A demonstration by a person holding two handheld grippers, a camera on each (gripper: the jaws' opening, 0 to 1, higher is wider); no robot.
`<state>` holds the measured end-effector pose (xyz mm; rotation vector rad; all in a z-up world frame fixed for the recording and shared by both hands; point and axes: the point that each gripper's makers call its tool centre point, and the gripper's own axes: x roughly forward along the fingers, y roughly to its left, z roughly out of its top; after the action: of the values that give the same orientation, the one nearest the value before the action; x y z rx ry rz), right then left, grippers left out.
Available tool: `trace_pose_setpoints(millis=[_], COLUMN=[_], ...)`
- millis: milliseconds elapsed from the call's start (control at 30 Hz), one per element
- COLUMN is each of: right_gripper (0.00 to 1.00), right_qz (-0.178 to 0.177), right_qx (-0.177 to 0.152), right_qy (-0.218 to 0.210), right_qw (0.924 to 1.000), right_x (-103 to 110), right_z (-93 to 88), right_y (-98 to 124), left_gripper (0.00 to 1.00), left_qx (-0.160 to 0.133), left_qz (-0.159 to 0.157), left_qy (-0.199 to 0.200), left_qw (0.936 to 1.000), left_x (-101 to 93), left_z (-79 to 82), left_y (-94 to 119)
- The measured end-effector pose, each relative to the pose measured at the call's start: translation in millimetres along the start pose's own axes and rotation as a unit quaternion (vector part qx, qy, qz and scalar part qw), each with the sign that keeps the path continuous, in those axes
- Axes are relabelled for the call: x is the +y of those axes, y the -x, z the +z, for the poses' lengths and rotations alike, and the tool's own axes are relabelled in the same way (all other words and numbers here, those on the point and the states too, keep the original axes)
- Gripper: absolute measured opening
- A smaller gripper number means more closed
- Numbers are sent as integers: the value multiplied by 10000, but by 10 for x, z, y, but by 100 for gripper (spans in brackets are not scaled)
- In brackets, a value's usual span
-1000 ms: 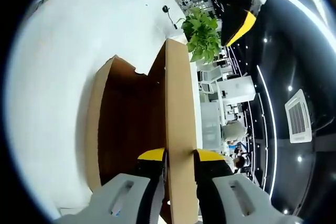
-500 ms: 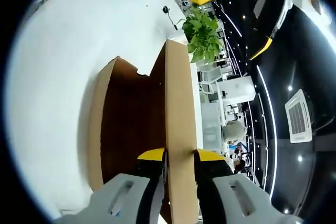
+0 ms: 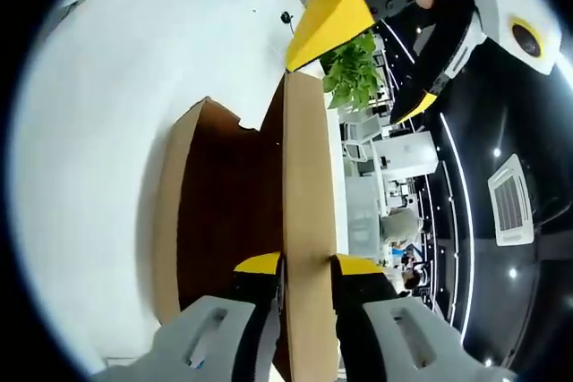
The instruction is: Operate the shoe box by opening the lid, removing the specified soft item, and placing it in the target area until the item is outside and the box remains undamaged.
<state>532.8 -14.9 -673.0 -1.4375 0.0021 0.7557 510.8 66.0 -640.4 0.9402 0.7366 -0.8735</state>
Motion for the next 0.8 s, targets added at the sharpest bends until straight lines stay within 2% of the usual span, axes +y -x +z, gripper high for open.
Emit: trace_pose_setpoints(millis=[100,200,333,500,633,700,800], right_gripper=[19,19,19,19,18,18,18], right_qz=[4,17,36,37,35,44,69], right_qx=[-1,-18,-23,-25,-19,-38,-70], right_qy=[-40,-80,-95,-105,-123,-121,-84], right_qw=[10000,10000,9999,9999,9999,9999,9999], right_x=[-5,-9,-23,-47,-64,-73,-76], right_z=[5,6,10,4,3,8,36], right_y=[-3,-1,-3,-16,-27,-40,-65], left_gripper=[69,65,65,62,56,55,52], left_qx=[26,33,183,188,346,306,419], left_qz=[-18,72,183,263,472,483,566], left_qy=[-39,-292,-474,-601,-977,-1033,-1053], left_qw=[10000,9995,9985,9977,9935,9930,9919], left_x=[-30,-7,-12,-19,35,29,54], left_z=[-30,-52,-113,-128,-194,-200,-259], left_y=[-120,-194,-297,-330,-398,-449,-512])
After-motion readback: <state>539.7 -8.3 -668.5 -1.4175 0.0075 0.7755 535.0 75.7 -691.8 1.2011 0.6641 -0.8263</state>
